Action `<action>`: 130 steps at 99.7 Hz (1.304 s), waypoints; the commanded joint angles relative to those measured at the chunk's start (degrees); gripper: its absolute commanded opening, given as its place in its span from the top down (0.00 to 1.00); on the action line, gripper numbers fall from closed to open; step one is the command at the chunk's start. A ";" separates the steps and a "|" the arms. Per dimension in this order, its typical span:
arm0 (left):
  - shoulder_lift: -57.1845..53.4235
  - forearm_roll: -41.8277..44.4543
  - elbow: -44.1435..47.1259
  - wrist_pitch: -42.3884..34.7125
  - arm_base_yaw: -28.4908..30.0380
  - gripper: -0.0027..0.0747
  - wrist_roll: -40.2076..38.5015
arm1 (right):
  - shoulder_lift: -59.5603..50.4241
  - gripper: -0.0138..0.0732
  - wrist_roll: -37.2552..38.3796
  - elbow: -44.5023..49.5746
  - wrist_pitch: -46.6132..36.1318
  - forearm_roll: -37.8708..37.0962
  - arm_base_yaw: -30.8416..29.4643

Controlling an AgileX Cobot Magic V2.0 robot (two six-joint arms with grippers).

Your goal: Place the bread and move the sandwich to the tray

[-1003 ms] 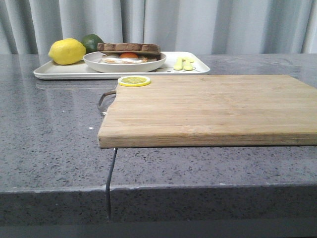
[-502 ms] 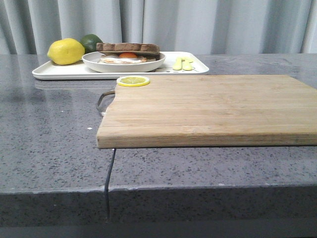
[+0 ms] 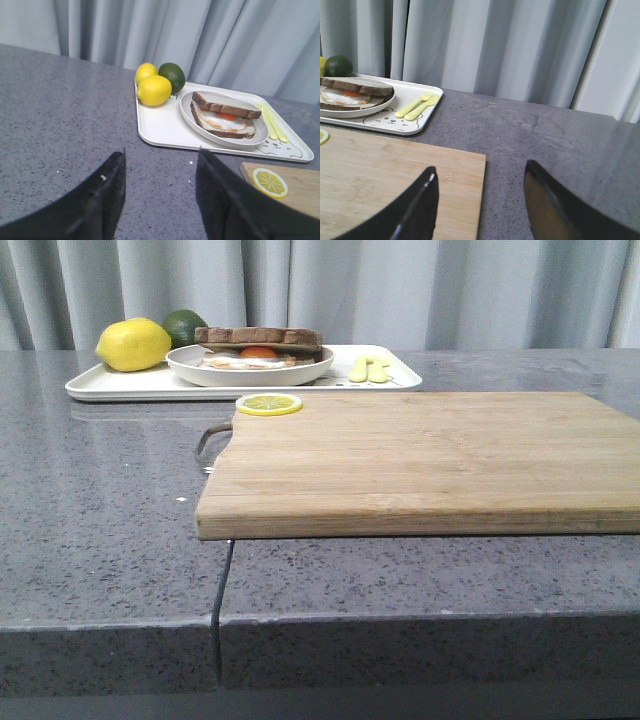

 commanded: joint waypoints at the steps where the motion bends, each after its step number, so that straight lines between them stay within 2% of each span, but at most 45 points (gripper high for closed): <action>1: -5.03 1.81 1.69 -4.94 -0.50 0.57 0.03 | 0.26 0.38 0.01 -1.41 -4.39 -0.47 -0.45; 24: -12.02 2.63 6.39 -3.90 -0.50 0.57 0.03 | 0.26 0.38 0.01 -1.41 -3.90 -0.47 -0.45; 31: -12.02 2.63 6.83 -3.90 -0.50 0.57 0.03 | 0.26 0.43 0.01 -1.41 -3.90 -0.47 -0.45; 45: -12.02 2.63 6.95 -3.90 -0.50 0.63 0.03 | 0.26 0.64 0.01 -1.41 -3.79 -0.47 -0.45; 63: -12.02 2.63 6.95 -3.90 -0.50 0.89 0.03 | 0.26 0.93 0.01 -1.41 -3.73 -0.47 -0.45; 70: -12.02 2.63 6.95 -3.90 -0.50 0.99 0.03 | 0.26 0.92 0.01 -1.41 -3.73 -0.47 -0.45; 130: -12.02 2.53 6.95 -4.00 -0.50 0.99 0.03 | 0.26 0.92 0.01 -1.41 -3.73 -0.47 -0.45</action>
